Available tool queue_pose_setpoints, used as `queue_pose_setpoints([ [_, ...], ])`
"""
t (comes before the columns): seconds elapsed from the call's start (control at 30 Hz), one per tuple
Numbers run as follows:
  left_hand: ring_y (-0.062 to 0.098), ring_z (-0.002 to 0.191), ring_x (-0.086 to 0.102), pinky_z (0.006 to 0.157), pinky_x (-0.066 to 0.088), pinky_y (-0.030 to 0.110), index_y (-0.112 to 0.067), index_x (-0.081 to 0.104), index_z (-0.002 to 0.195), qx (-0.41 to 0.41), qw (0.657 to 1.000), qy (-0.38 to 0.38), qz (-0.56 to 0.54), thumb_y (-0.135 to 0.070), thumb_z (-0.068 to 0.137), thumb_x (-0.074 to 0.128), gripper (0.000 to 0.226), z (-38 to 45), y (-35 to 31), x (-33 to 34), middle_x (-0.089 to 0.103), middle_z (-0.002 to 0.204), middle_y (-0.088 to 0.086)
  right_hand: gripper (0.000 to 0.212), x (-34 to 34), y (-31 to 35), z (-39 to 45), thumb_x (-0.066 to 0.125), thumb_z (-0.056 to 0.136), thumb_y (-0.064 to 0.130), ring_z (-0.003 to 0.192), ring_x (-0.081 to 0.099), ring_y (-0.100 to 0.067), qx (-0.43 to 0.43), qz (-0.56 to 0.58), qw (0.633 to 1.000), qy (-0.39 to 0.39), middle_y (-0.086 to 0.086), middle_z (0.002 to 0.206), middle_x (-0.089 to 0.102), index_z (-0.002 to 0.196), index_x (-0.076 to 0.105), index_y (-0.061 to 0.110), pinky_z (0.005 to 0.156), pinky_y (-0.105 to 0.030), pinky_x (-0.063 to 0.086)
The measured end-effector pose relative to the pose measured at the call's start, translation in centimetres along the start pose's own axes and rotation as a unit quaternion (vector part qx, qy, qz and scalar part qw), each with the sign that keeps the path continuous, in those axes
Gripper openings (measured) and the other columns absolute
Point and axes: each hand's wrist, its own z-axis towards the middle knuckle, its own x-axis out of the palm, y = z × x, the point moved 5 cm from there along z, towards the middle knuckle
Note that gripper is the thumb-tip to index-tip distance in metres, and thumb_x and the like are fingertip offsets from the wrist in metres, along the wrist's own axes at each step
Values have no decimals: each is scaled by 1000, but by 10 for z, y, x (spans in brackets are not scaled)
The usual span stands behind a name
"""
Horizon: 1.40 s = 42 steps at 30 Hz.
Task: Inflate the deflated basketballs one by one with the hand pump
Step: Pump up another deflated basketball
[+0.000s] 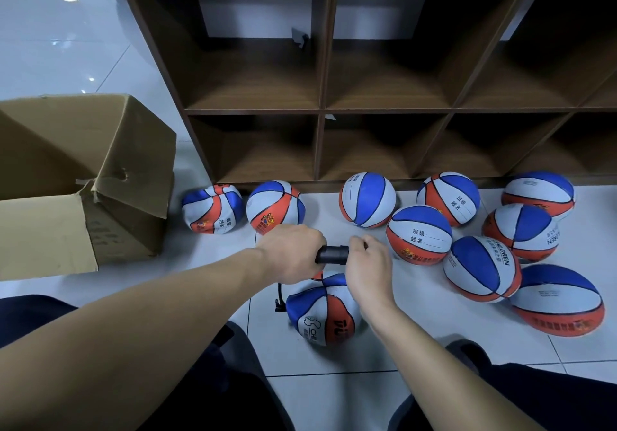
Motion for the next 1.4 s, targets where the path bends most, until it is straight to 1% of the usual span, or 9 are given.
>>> queue_pose_setpoints([
  [0.23, 24, 64, 62, 56, 49, 35, -22, 63, 79, 8, 1000, -3, -13, -38, 93, 61, 22, 0, 8, 1, 62, 68, -1, 32, 3, -2, 6, 50, 101, 22, 64, 43, -22, 9, 1, 1000, 29, 1, 65, 47, 70, 44, 15, 61, -37, 38],
  [0.33, 22, 64, 61, 56, 48, 35, -21, 62, 78, 7, 1000, -3, -28, -40, 94, 61, 25, -1, 15, 1, 62, 67, -1, 32, -1, 0, 10, 51, 100, 19, 62, 40, -20, -3, -12, 999, 43, 1, 64, 43, 69, 40, 14, 60, -35, 34],
  [0.43, 20, 66, 61, 57, 48, 33, -23, 60, 78, -11, 1000, 0, -19, -41, 94, 61, 25, -4, 35, 1, 61, 69, -3, 35, -20, -3, 22, 50, 94, 10, 64, 28, -20, 2, -4, 1000, 17, 6, 60, 31, 66, 32, 19, 61, -37, 23],
  [0.6, 17, 68, 62, 58, 46, 30, -27, 65, 81, -24, 998, 26, -49, -42, 96, 65, 22, -9, 58, 4, 64, 71, -5, 47, -48, -13, 40, 54, 93, 11, 66, 26, -22, 52, 34, 998, -25, 13, 51, 26, 54, 31, 25, 59, -36, 22],
  [0.77, 22, 67, 65, 61, 55, 37, -24, 66, 80, -26, 999, 15, -45, -41, 95, 62, 23, -5, 42, -1, 64, 70, -2, 39, -39, -2, 32, 52, 95, 10, 65, 29, -22, 15, 23, 999, -43, 11, 53, 31, 63, 32, 17, 60, -39, 26],
  [0.87, 21, 64, 62, 58, 51, 35, -23, 62, 77, -22, 999, 13, -31, -38, 95, 61, 23, -3, 33, -3, 63, 69, -2, 33, -28, 1, 21, 50, 97, 11, 65, 33, -22, -4, 3, 999, -35, 1, 64, 38, 68, 36, 15, 61, -39, 29],
  [0.97, 19, 61, 57, 55, 47, 33, -24, 58, 74, -17, 1000, 8, -13, -36, 94, 61, 23, -3, 23, -3, 60, 66, -3, 30, -14, -1, 12, 48, 98, 13, 65, 36, -22, 5, -5, 1000, -11, 0, 66, 39, 71, 36, 14, 61, -38, 30],
  [1.2, 27, 64, 64, 56, 52, 36, -21, 64, 80, -4, 1000, 11, -13, -34, 91, 60, 18, -1, 7, -3, 64, 68, 0, 35, 3, 1, 2, 50, 104, 26, 65, 44, -21, 5, 12, 1000, 20, 1, 69, 48, 71, 44, 15, 62, -36, 37],
  [1.4, 25, 66, 64, 57, 53, 36, -22, 65, 81, 6, 1000, 9, -14, -36, 92, 62, 18, 0, 10, -2, 65, 69, -1, 34, 4, 0, 4, 50, 103, 25, 64, 41, -21, 8, 10, 999, 36, 2, 65, 44, 71, 42, 14, 61, -35, 35],
])
